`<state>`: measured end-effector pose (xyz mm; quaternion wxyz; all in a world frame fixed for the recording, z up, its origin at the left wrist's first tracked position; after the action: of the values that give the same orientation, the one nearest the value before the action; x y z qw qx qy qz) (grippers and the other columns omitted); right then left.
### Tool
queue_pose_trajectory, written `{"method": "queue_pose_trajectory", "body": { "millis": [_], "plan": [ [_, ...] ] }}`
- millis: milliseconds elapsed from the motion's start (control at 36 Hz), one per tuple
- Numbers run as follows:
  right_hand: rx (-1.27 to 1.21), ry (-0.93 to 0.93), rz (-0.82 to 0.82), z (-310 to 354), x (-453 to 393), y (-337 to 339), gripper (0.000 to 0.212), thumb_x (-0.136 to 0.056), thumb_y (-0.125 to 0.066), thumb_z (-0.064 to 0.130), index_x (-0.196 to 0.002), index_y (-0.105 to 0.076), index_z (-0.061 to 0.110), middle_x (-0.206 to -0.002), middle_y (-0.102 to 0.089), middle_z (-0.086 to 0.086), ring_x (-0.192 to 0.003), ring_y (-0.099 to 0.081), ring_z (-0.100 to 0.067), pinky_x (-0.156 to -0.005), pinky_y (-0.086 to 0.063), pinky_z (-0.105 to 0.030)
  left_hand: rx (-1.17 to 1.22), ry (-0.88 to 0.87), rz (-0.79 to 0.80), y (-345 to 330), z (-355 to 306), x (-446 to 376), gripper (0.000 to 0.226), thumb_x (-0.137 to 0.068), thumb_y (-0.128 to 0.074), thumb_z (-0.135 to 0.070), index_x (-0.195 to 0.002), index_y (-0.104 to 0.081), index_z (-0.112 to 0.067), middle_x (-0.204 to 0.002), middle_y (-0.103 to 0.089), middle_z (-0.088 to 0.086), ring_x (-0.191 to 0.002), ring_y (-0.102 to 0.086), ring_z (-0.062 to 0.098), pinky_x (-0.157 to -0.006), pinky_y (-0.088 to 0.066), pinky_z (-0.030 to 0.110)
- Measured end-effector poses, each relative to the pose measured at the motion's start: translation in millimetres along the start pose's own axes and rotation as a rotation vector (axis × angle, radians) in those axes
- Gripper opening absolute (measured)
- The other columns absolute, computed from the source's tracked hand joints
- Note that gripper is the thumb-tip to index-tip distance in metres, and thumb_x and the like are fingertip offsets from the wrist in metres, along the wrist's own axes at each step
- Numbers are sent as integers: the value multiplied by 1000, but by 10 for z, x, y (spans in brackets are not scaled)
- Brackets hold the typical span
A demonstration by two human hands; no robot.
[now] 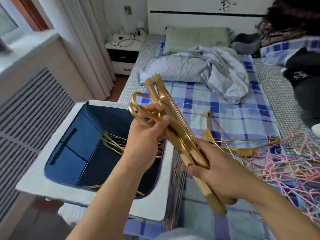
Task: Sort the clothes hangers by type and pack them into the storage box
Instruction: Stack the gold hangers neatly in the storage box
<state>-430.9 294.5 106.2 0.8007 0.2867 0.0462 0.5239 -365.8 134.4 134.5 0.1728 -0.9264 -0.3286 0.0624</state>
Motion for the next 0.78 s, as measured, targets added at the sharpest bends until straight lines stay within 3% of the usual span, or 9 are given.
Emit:
{"method": "queue_pose_trajectory", "body": {
  "millis": [83, 222, 361, 444, 528, 611, 694, 778],
  "plan": [
    [-13, -19, 16, 490, -365, -429, 38, -88, -73, 35, -107, -47, 55, -92, -63, 25, -79, -60, 5, -68, -43, -14, -8, -46, -8, 623, -345, -85, 14, -96, -60, 1, -99, -60, -13, -90, -64, 14, -83, -66, 34, -76, -59, 50],
    [-9, -45, 123, 863, -917, -1002, 16, -89, -71, 36, -96, -57, 41, -82, -65, 18, -76, -61, 2, -68, -43, -21, -117, -35, -102, 1499, -506, -165, 17, -95, -65, -2, -103, -62, -18, -96, -66, 11, -90, -68, 28, -84, -60, 45],
    [63, -133, 407, 791, -1397, -1668, 12, -86, -69, 32, -91, -59, 30, -90, -66, 0, -82, -66, -15, -73, -54, -32, -230, 341, -93, 2513, -71, -110, 36, -94, -70, -16, -128, -62, -22, -116, -71, 4, -111, -70, 23, -92, -57, 35],
    [231, -176, 504, 469, -1593, -1945, 17, -82, -68, 36, -92, -57, 27, -91, -64, -2, -82, -64, -19, -78, -55, -39, -675, 483, -63, 3132, 187, 50, 42, -89, -75, -26, -128, -63, -32, -123, -69, 2, -116, -65, 23, -104, -51, 43],
    [455, -181, 529, 74, -1797, -2172, 21, -84, -66, 35, -97, -54, 22, -96, -60, -2, -86, -60, -22, -76, -49, -38, -1190, 392, -217, 3705, 207, 223, 53, -88, -64, -6, -139, -58, -19, -137, -57, 17, -128, -53, 30, -106, -41, 39],
    [751, -83, 520, -239, -1986, -2368, 24, -88, -64, 40, -98, -50, 23, -99, -62, -1, -88, -61, -23, -68, -45, -38, -1291, 305, -326, 3911, 255, 461, 48, -93, -57, -3, -138, -58, -18, -140, -50, 8, -130, -50, 26, -105, -42, 37],
    [997, 133, 531, -353, -2103, -2677, 23, -95, -59, 38, -108, -50, 21, -106, -66, -6, -96, -65, -30, -67, -41, -34, -1418, 197, -248, 3853, 406, 574, 42, -90, -61, 0, -129, -65, -14, -130, -58, 9, -124, -54, 30, -101, -46, 41],
    [1020, 168, 530, -485, -2178, -2953, 17, -99, -52, 32, -109, -49, 19, -103, -68, -9, -94, -68, -33, -66, -43, -37, -1531, 198, -136, 3771, 538, 614, 40, -88, -67, -6, -127, -67, -16, -128, -60, 8, -119, -56, 31, -94, -51, 41]
  ]
}}
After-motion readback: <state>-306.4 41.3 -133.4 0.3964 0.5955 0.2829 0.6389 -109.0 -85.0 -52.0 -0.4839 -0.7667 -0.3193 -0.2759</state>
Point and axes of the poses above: each hand's wrist, its own x-axis away from the middle knuckle, its own y-axis out of the back of the hand, z = x × y, the point moved 8 cm from there along -x, towards the middle knuckle
